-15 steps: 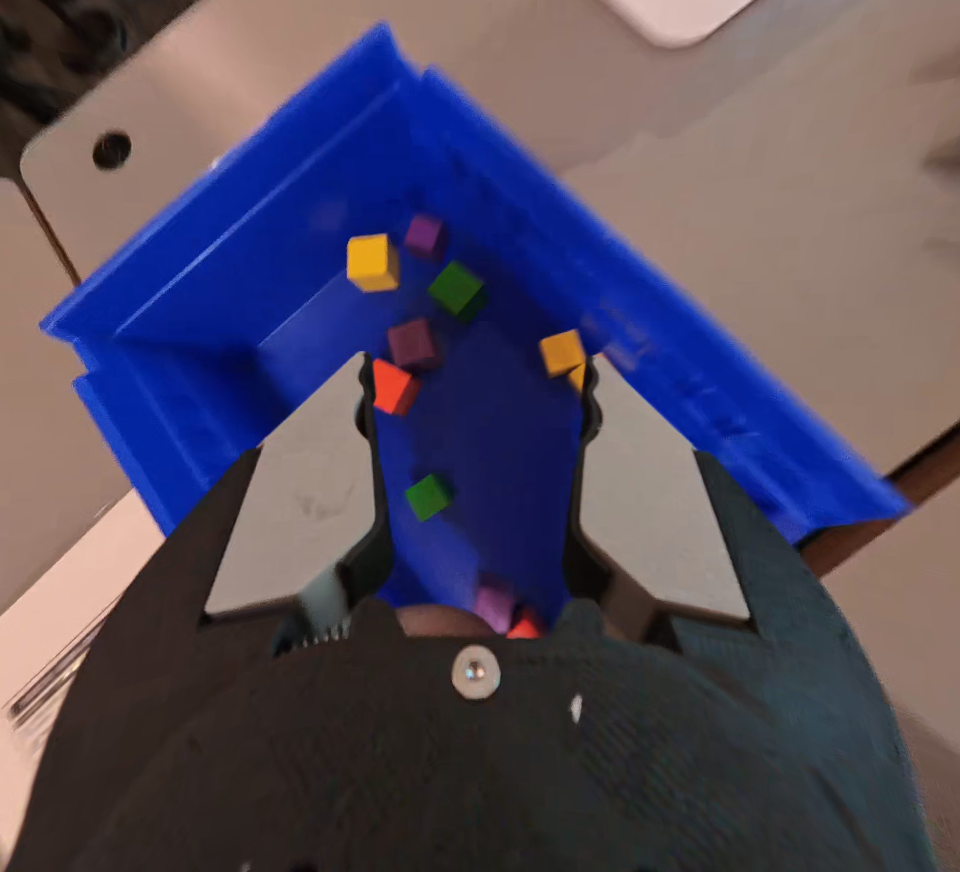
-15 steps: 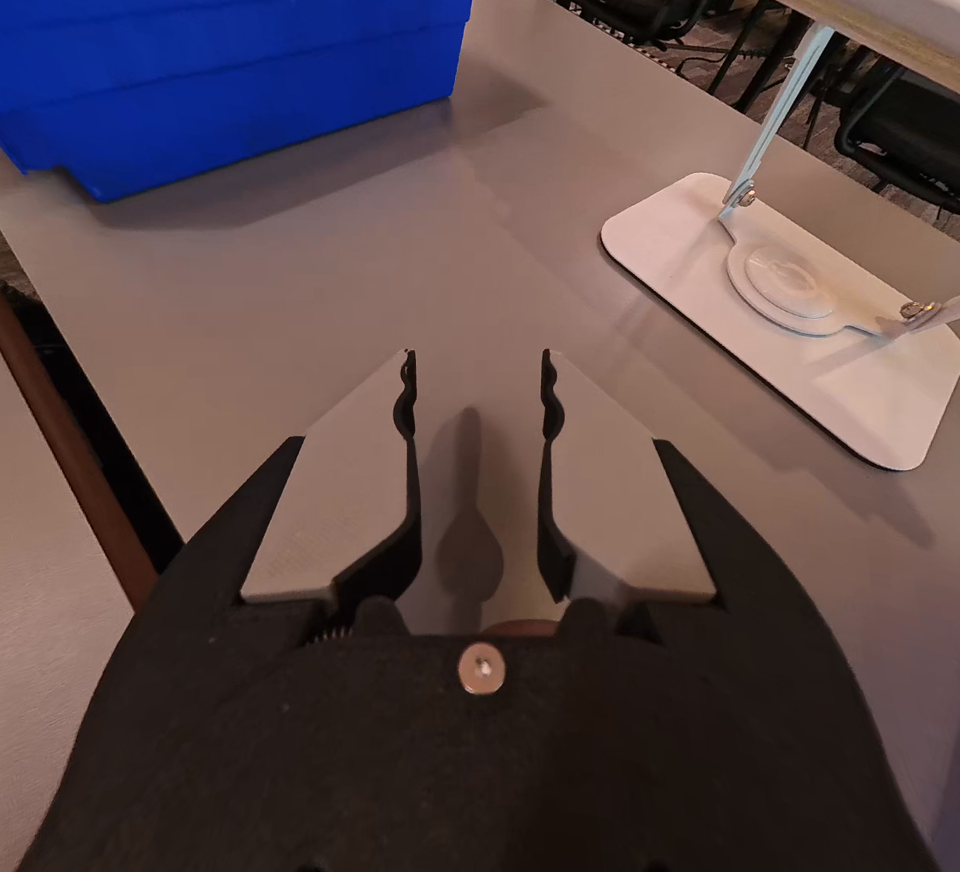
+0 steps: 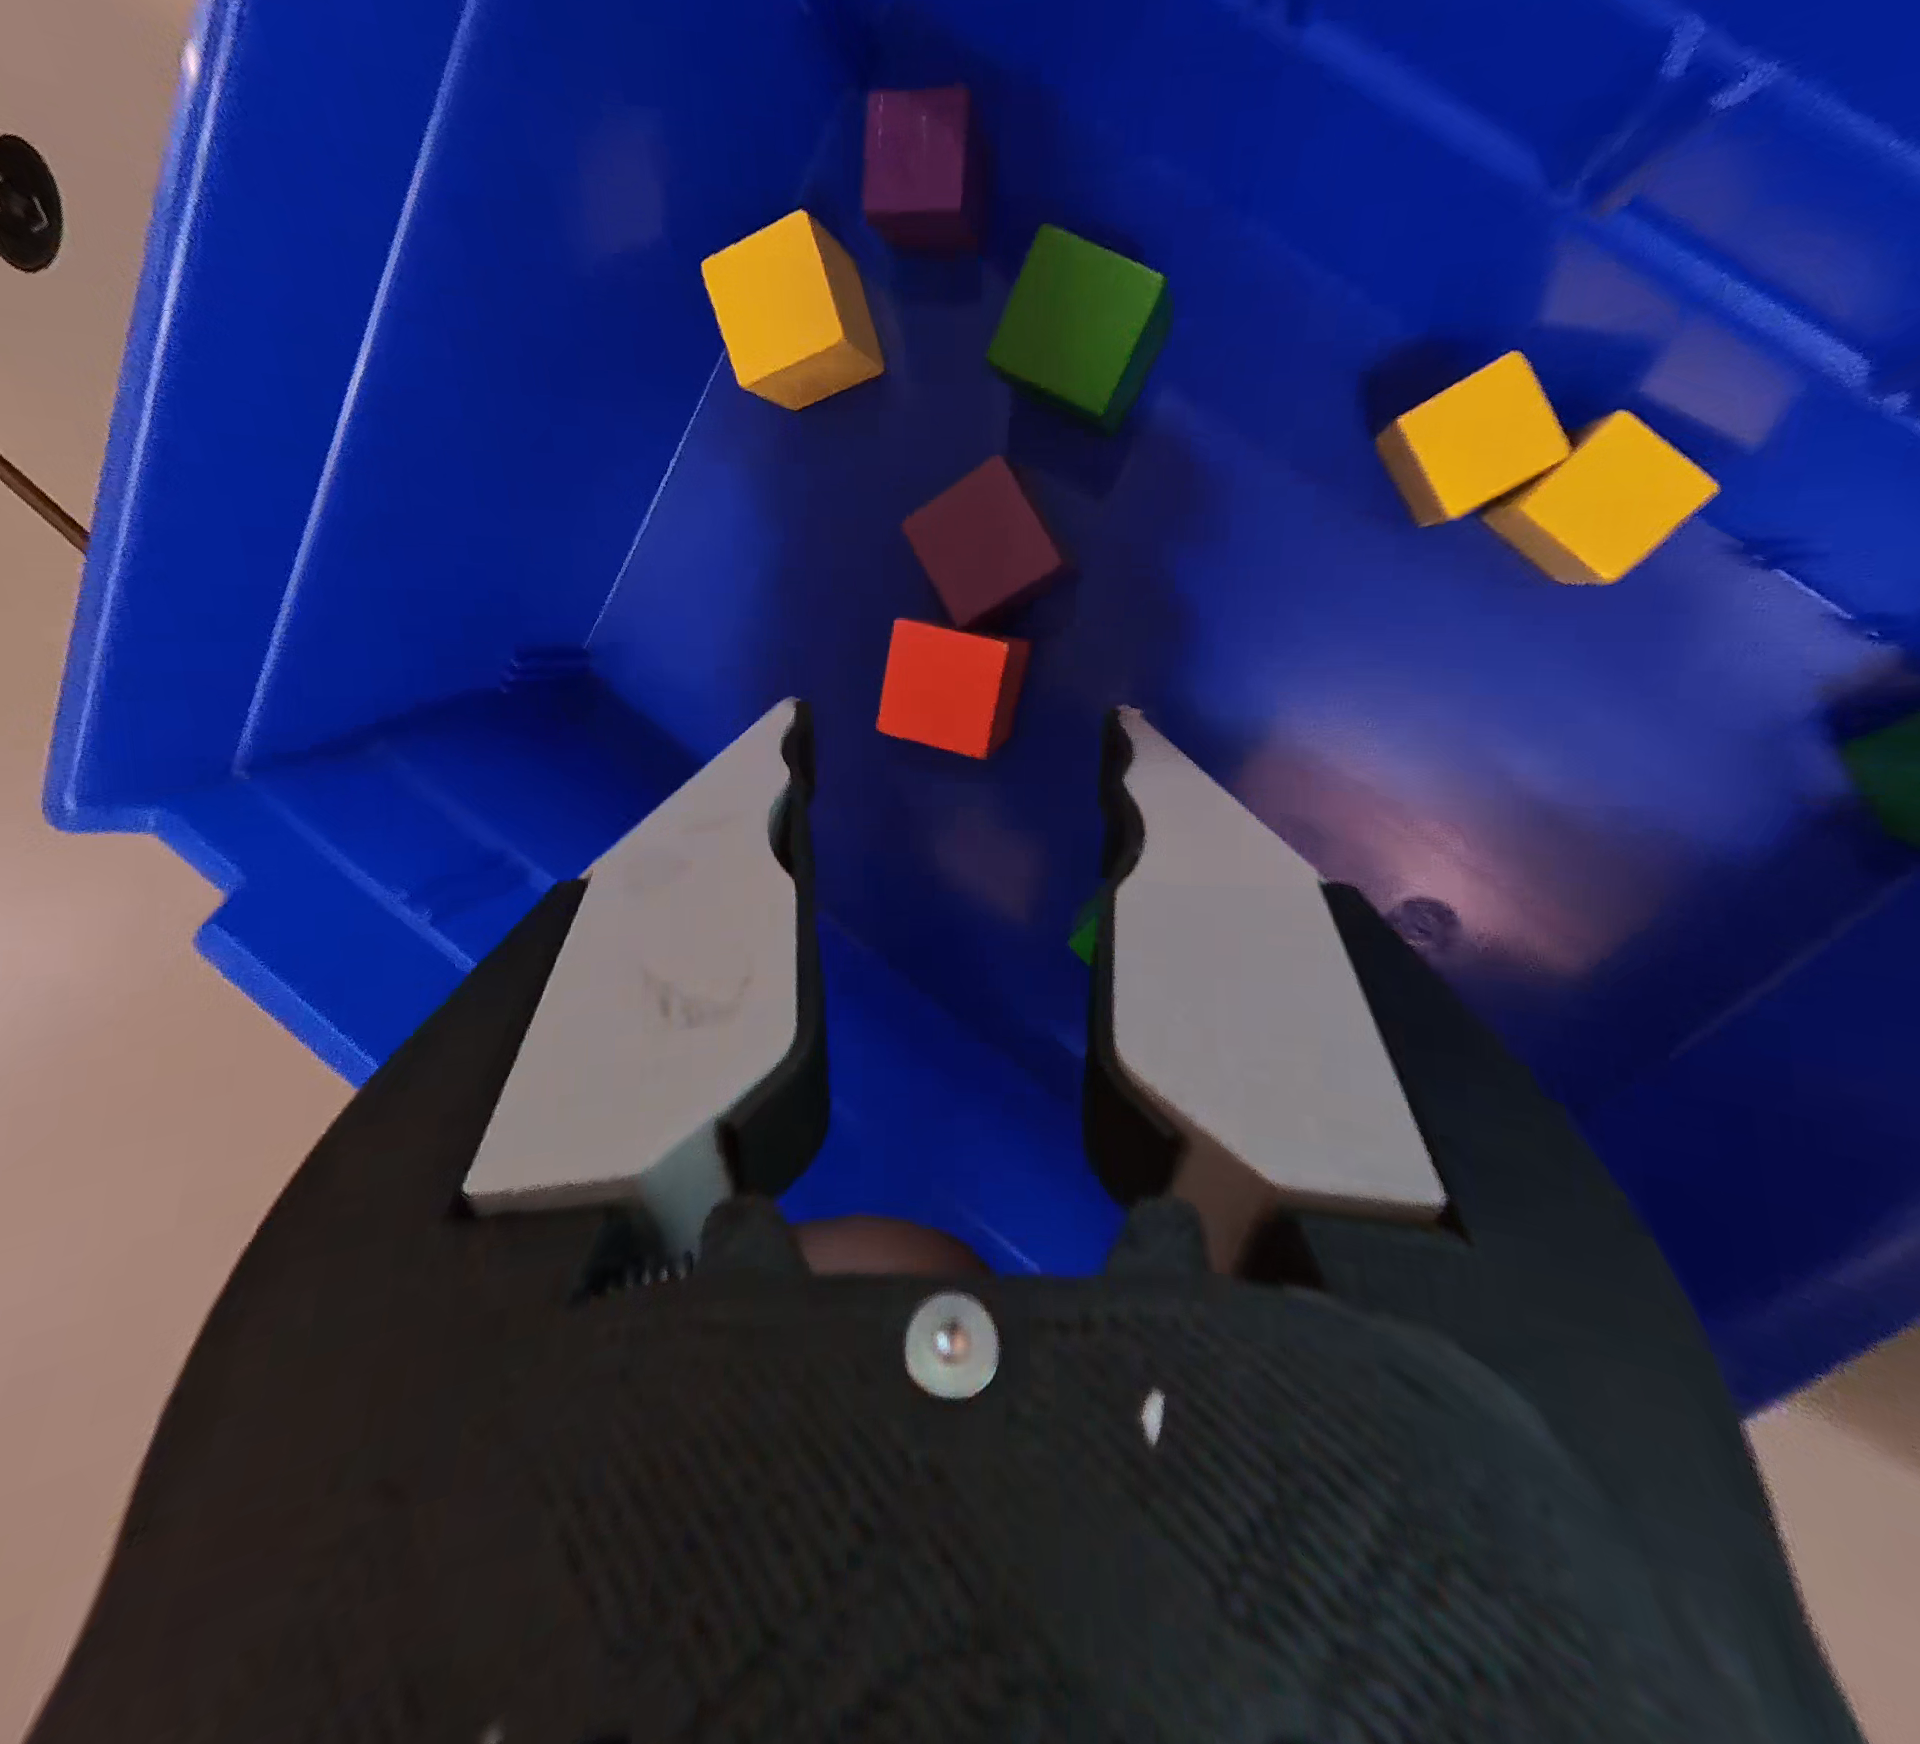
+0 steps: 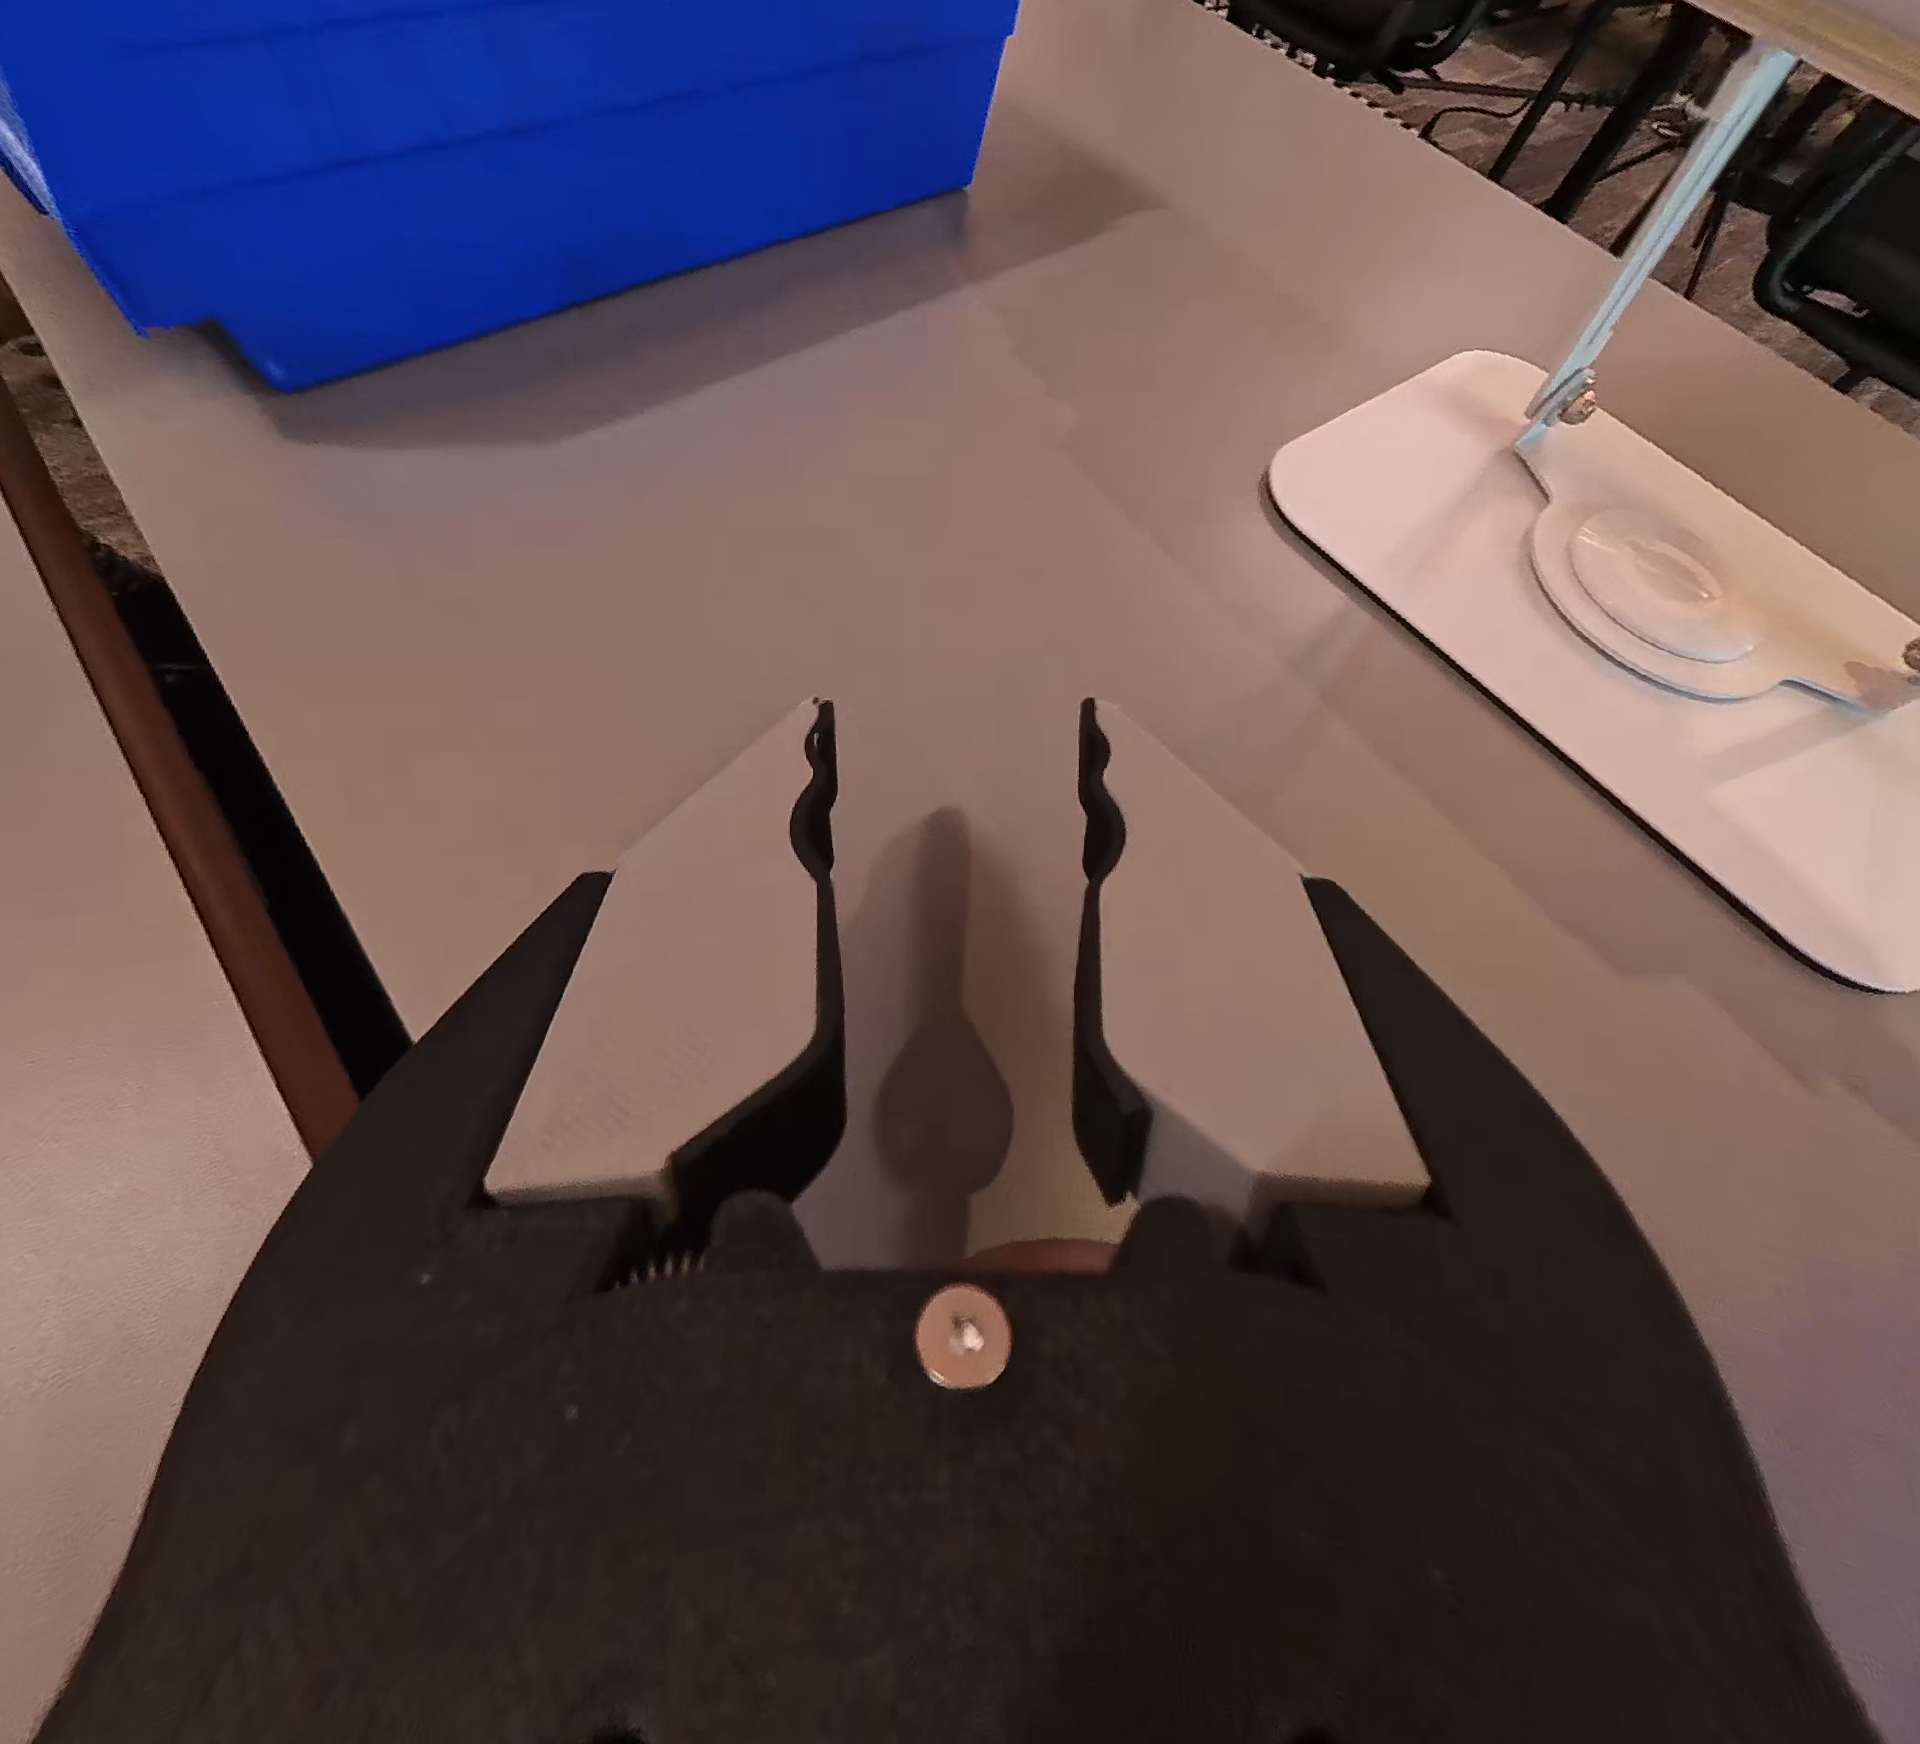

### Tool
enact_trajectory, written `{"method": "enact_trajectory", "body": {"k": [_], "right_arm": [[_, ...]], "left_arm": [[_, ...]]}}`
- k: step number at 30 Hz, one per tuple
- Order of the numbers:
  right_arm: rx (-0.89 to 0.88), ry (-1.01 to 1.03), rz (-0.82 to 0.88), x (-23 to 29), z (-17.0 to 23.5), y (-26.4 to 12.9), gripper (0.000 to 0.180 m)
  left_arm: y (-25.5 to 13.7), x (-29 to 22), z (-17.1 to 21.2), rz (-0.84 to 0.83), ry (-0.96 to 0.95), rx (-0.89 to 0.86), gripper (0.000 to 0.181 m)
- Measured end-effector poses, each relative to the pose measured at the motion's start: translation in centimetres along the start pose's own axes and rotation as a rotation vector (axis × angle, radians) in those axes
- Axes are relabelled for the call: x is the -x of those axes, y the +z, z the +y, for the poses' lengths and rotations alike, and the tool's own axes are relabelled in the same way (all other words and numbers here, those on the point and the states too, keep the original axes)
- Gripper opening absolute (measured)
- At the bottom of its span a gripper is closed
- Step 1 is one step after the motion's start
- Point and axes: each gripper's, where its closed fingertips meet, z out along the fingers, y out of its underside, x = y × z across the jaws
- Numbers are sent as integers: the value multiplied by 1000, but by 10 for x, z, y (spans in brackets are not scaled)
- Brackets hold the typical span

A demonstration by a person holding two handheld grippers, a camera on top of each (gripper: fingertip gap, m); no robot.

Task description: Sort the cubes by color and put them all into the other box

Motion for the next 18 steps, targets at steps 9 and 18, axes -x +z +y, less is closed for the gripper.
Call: {"method": "enact_trajectory", "body": {"k": [9,18], "right_arm": [[-15,9,-20,5,-3,-2,43],[-55,24,-16,1,-11,-12,40]], "left_arm": [[32,2,8,-16,74,188,36],[22,4,4,-90,2,134,26]]}}
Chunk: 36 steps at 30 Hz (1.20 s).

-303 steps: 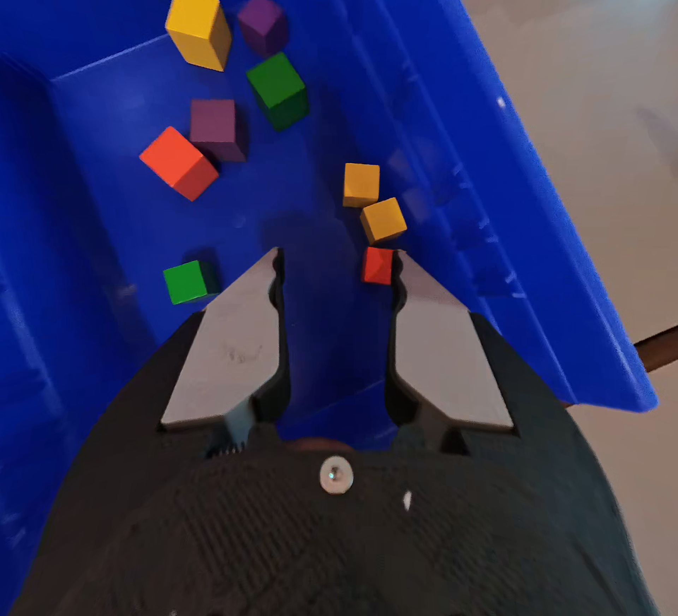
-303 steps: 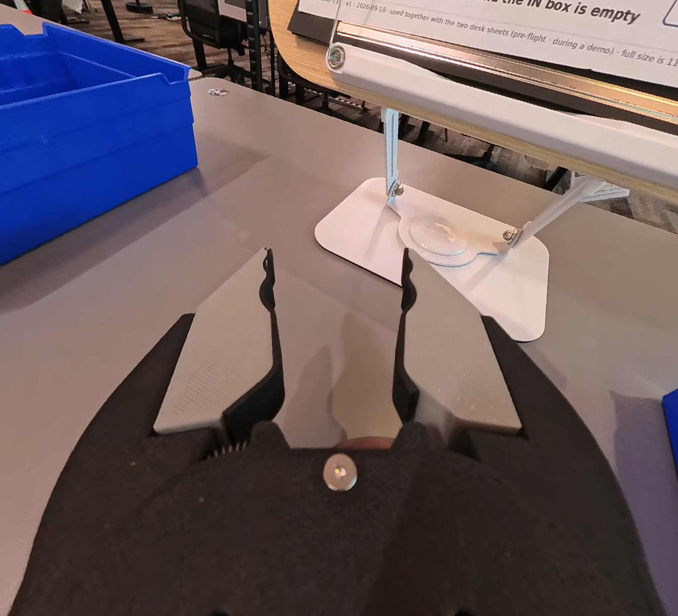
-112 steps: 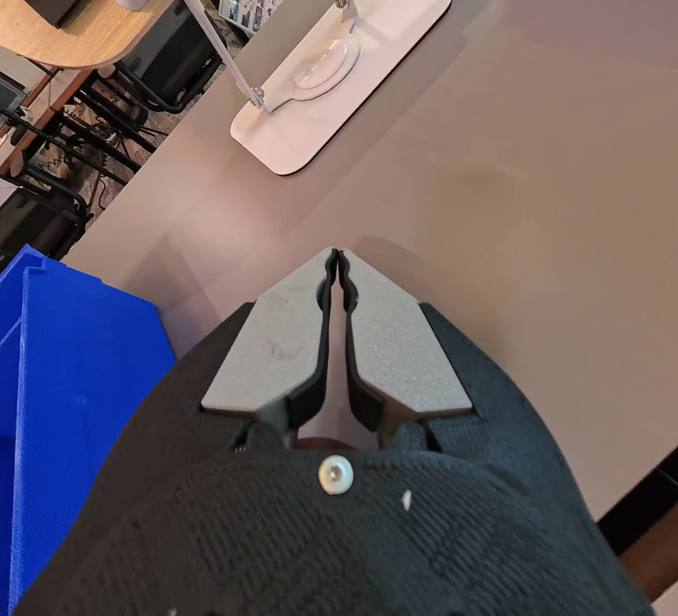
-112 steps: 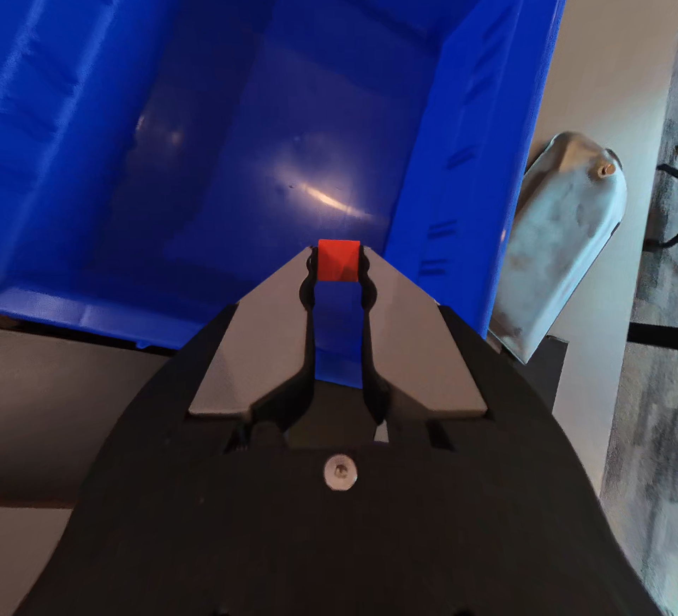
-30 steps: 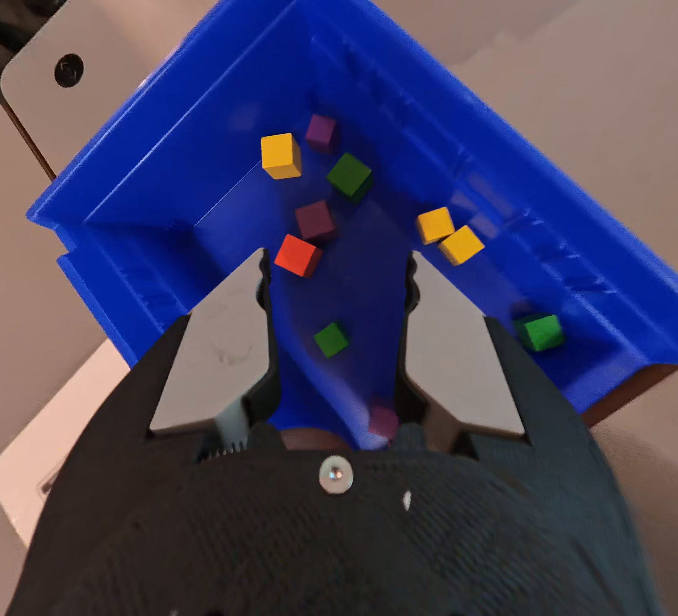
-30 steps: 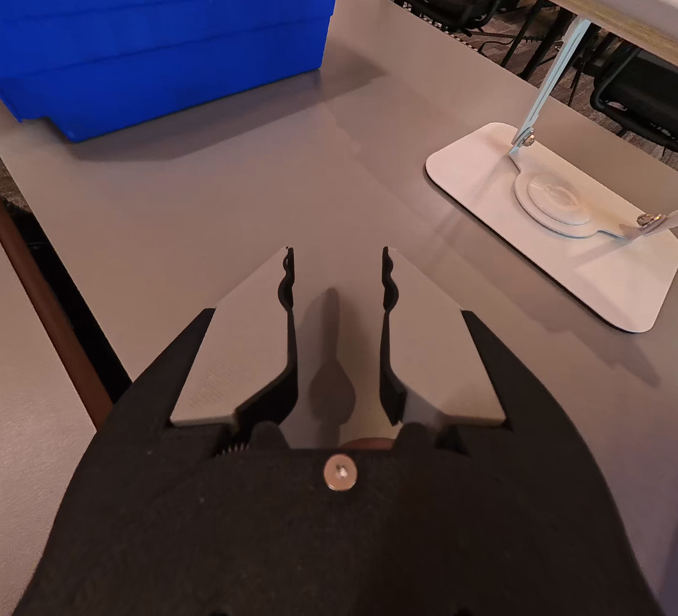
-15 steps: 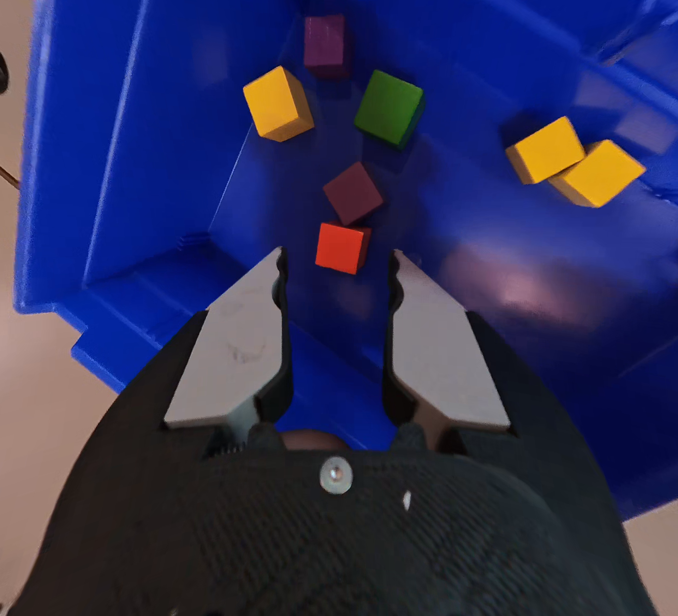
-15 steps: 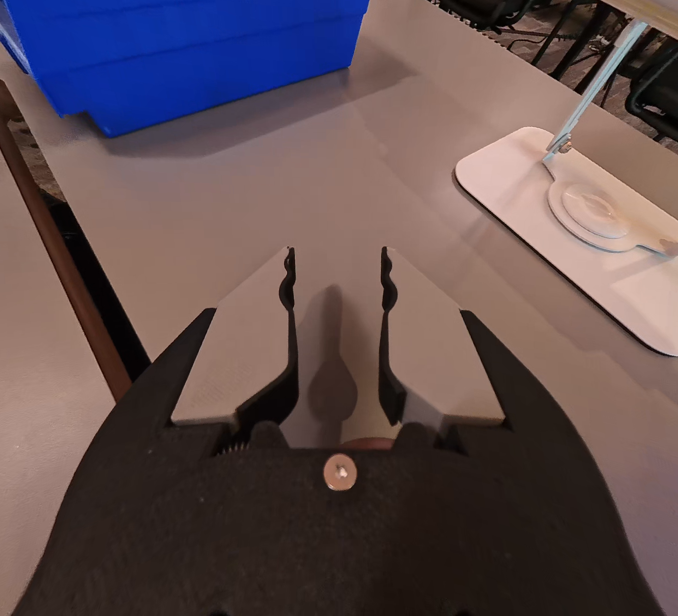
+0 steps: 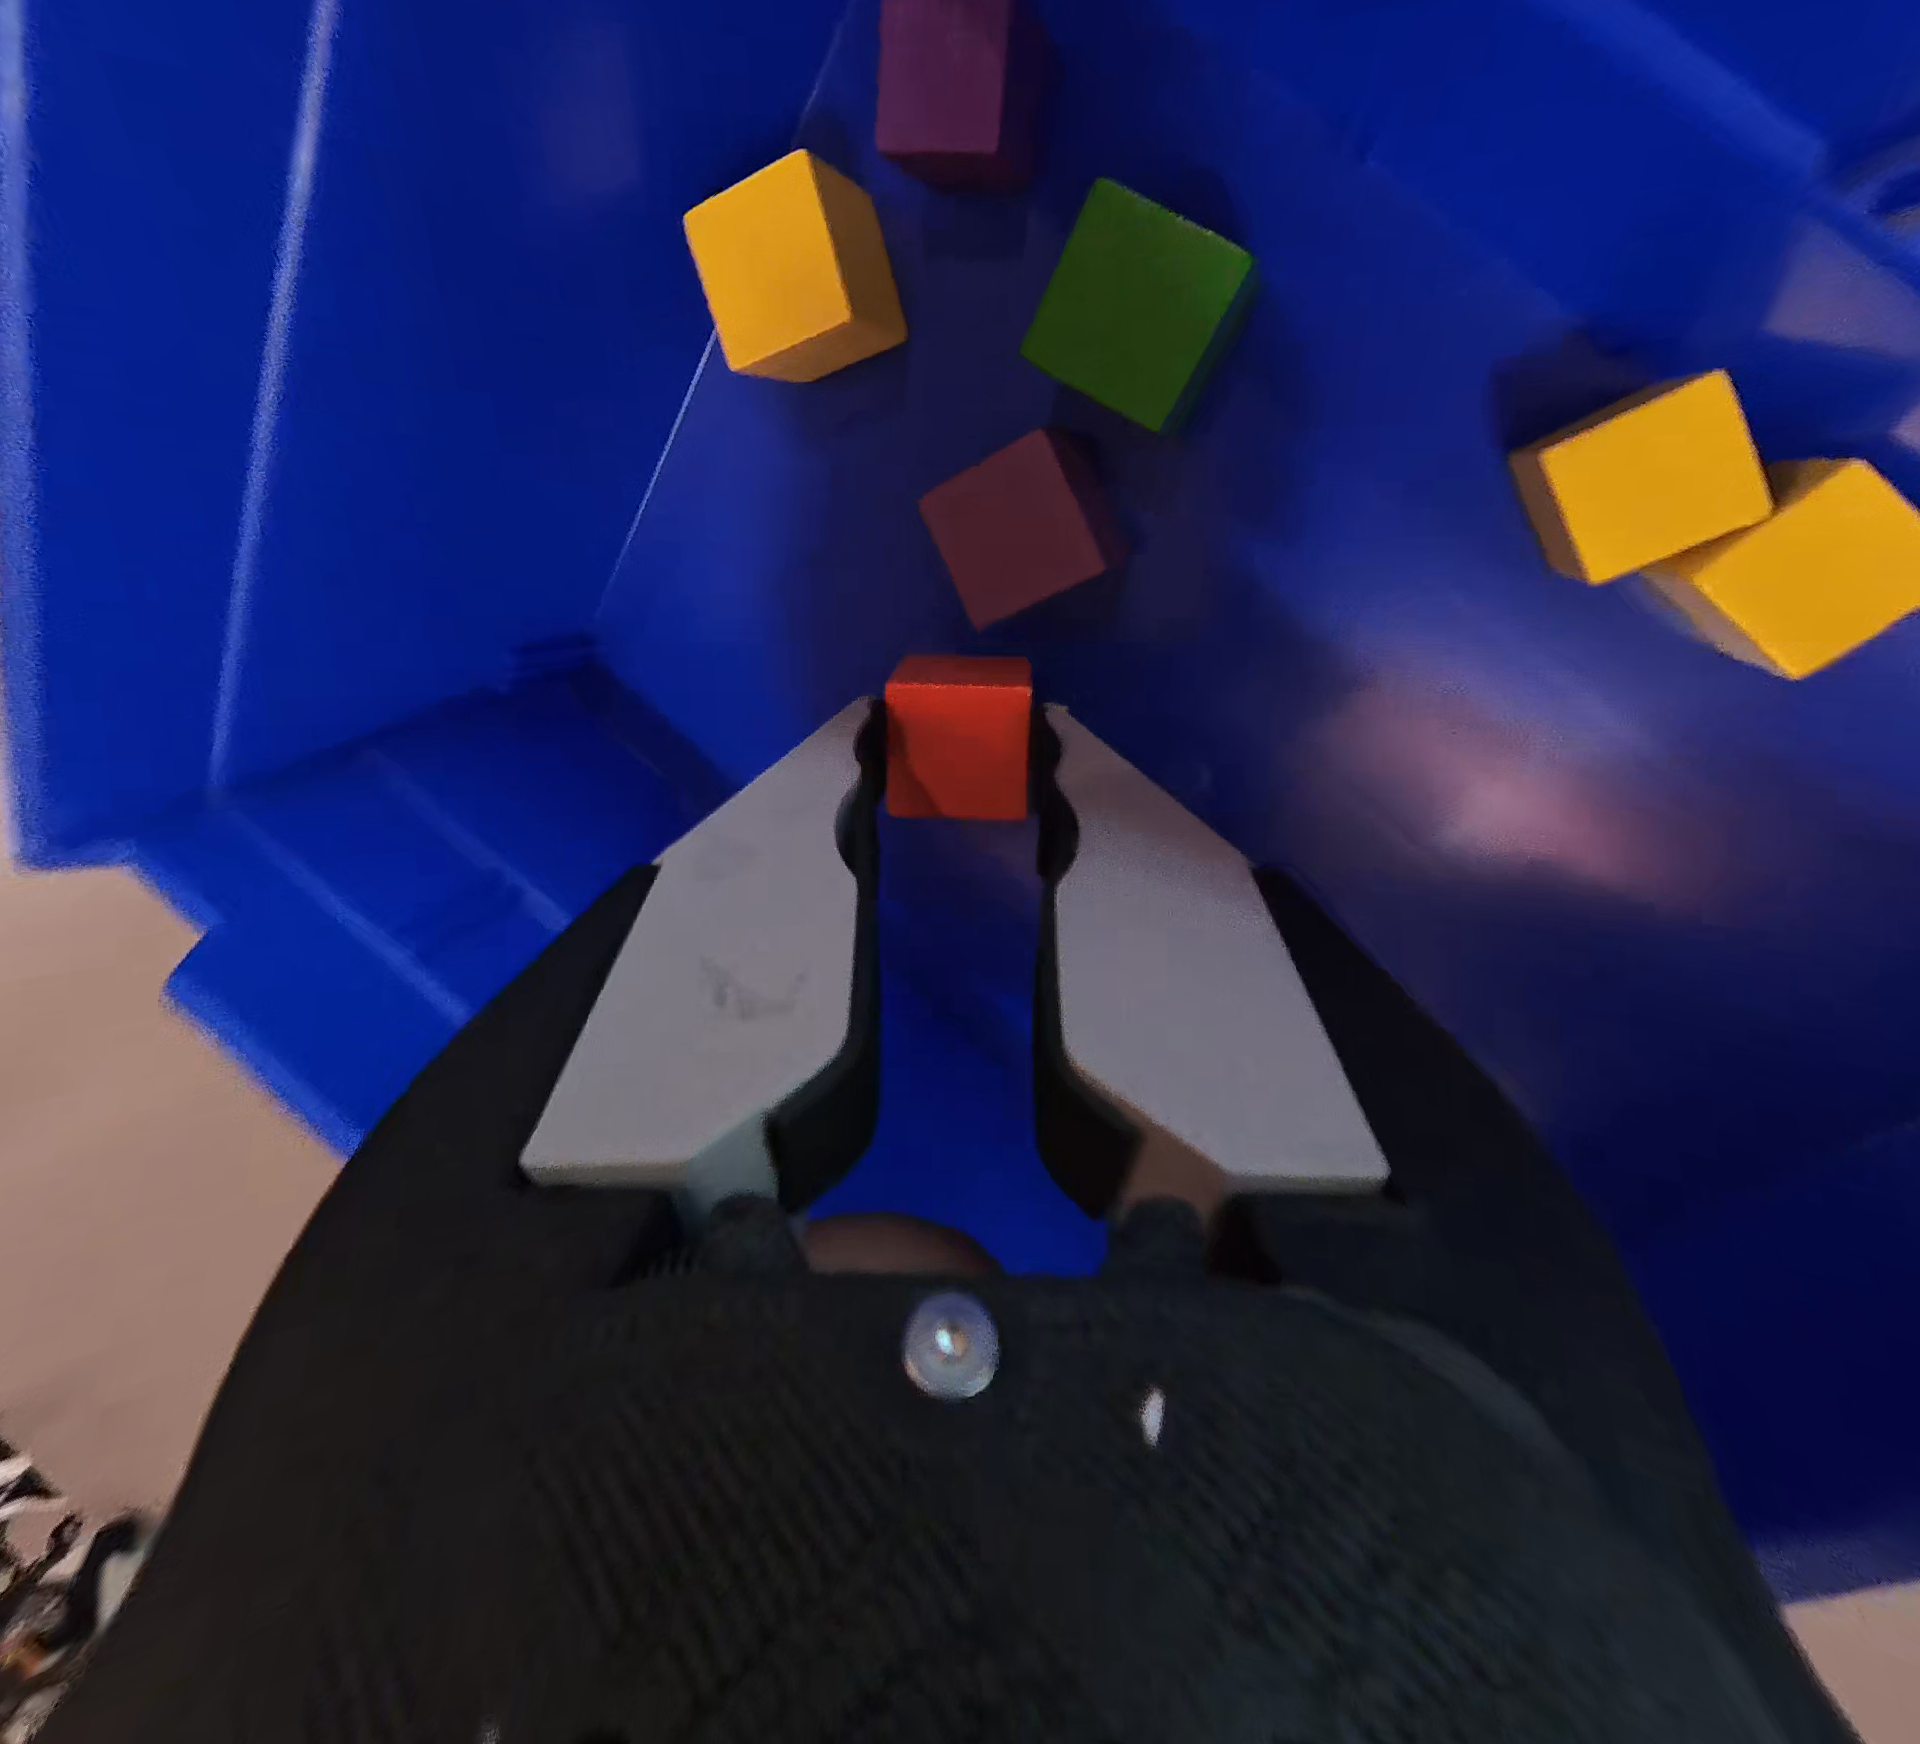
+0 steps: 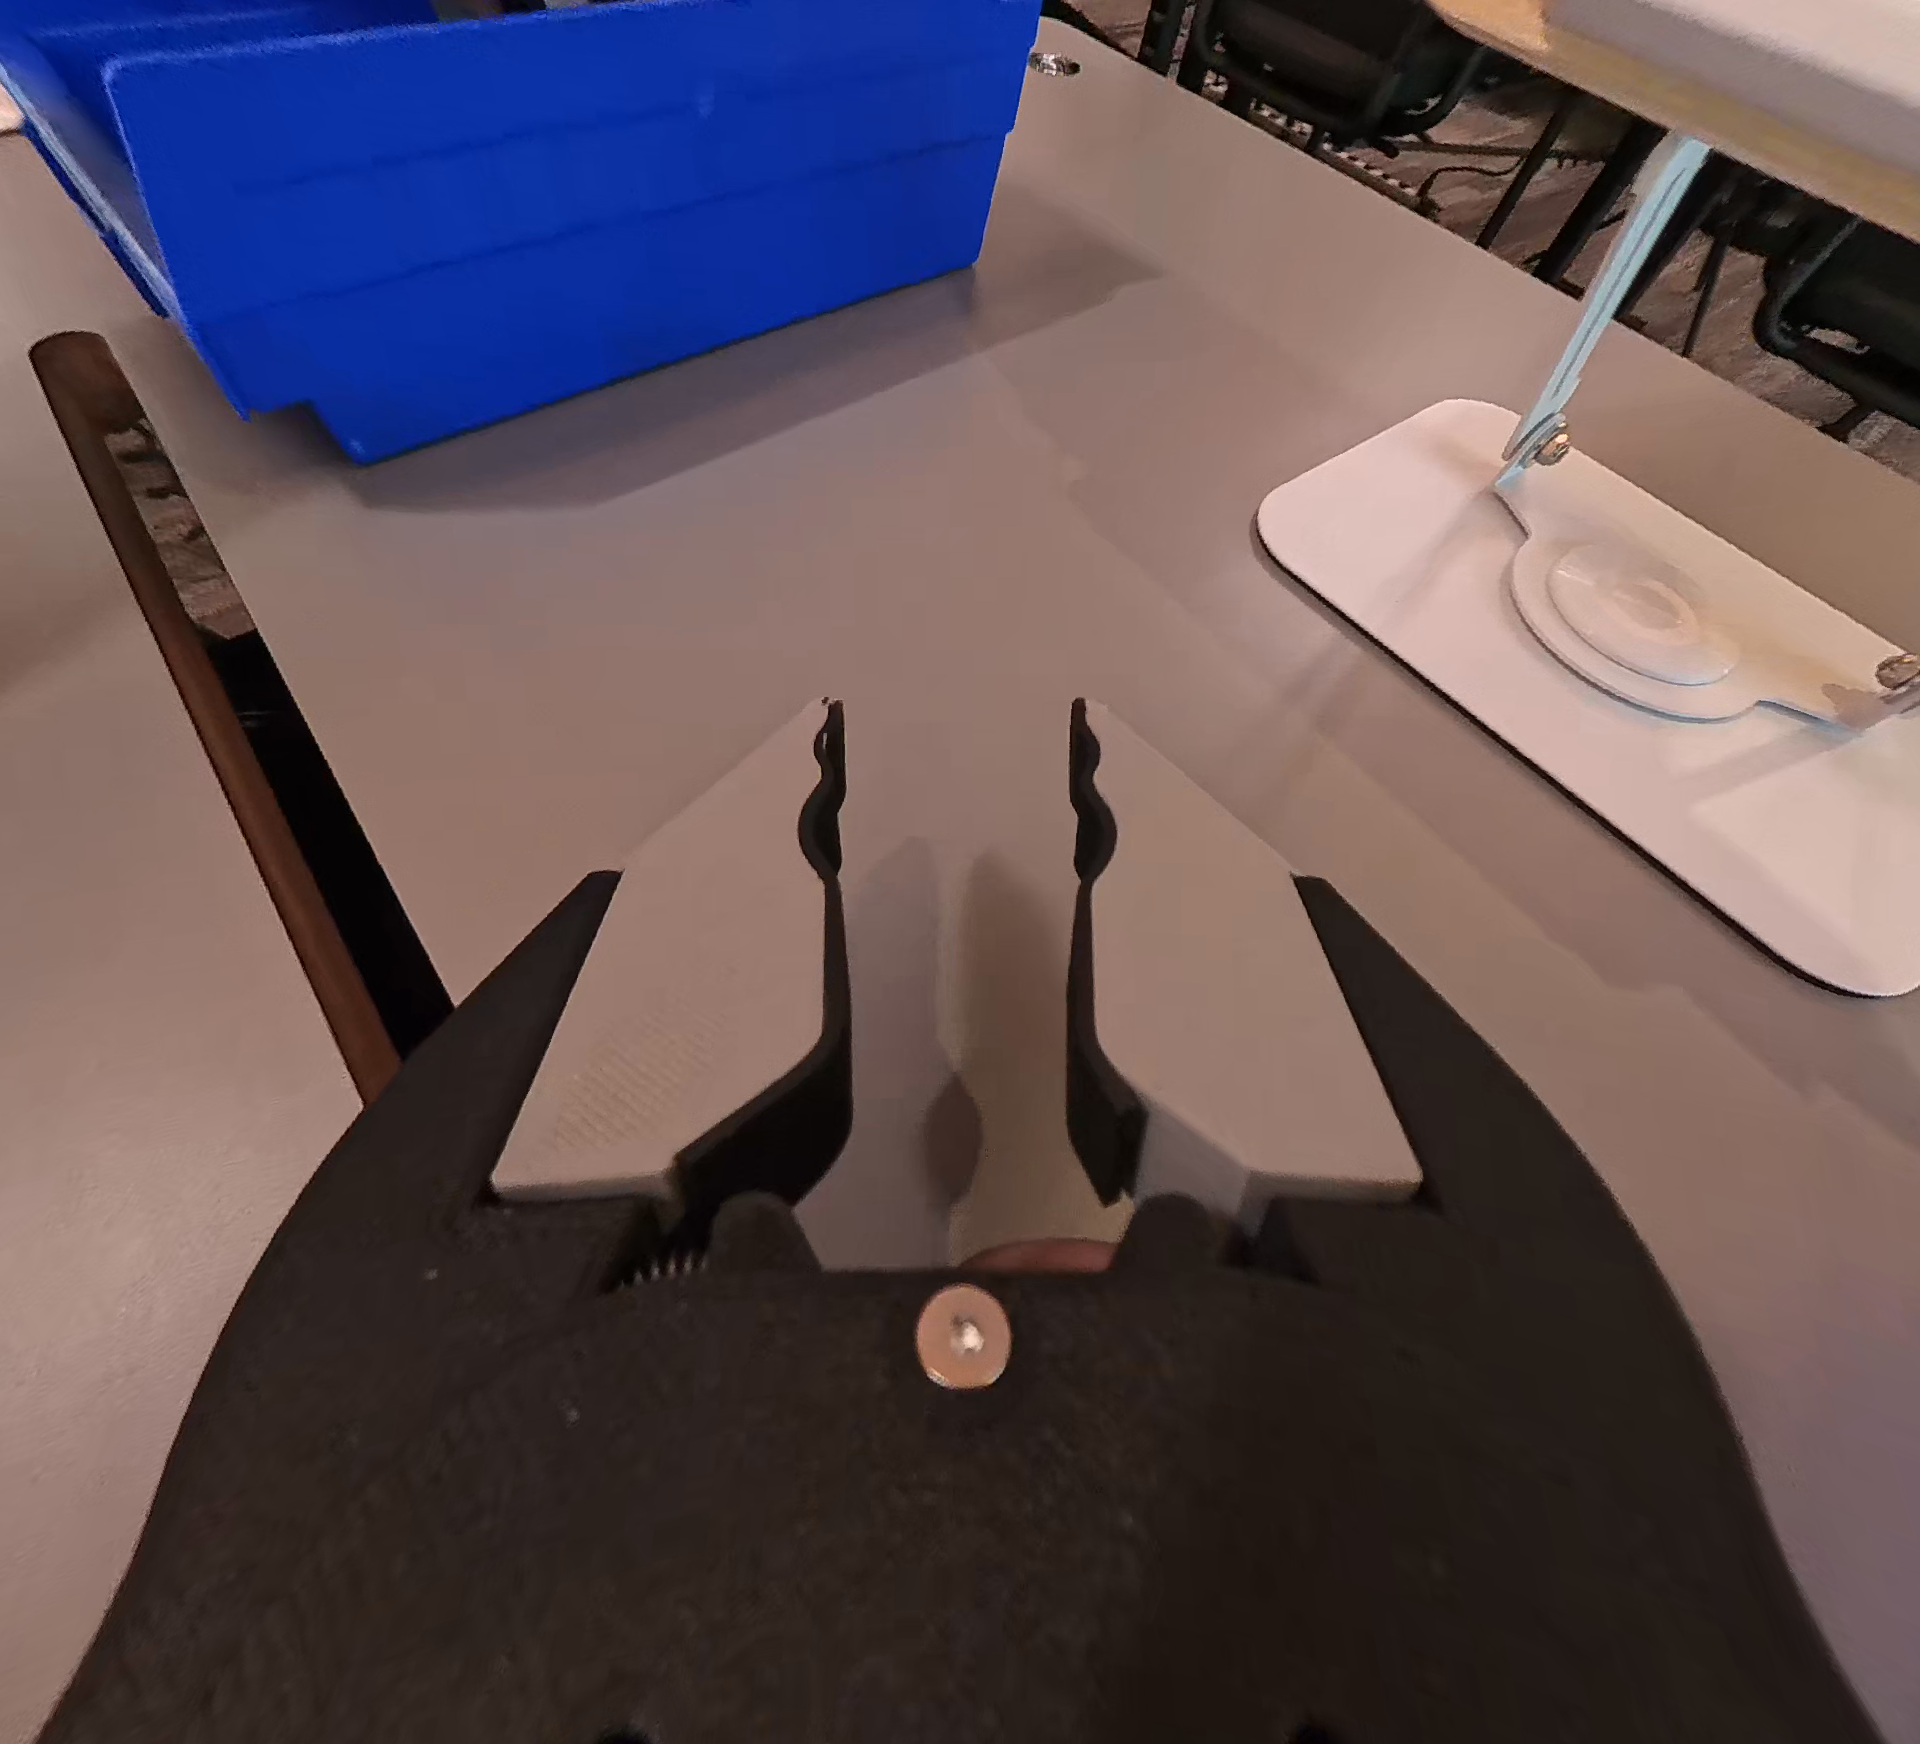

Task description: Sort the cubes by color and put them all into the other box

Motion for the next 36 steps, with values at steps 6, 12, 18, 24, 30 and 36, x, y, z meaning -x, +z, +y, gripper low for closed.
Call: {"method": "enact_trajectory", "body": {"k": [6,12,18,24,30,36], "right_arm": [[-32,24,17,-7,-6,-7,39],[-85,44,39,-16,-18,-19,39],[-162,74,32,-23,-34,-37,40],[-214,124,82,-46,-42,-59,40],[-251,201,78,-62,-46,-74,41],[-268,224,100,-70,-45,-77,40]], "left_arm": [[-68,24,-11,-175,-21,-67,25],[-152,2,-64,-222,34,-266,25],[-189,-91,-138,-136,220,-446,25],[-190,-182,-196,-103,395,-546,25],[-162,-232,-226,-80,386,-637,25],[-132,-247,-229,-63,307,-696,24]]}}
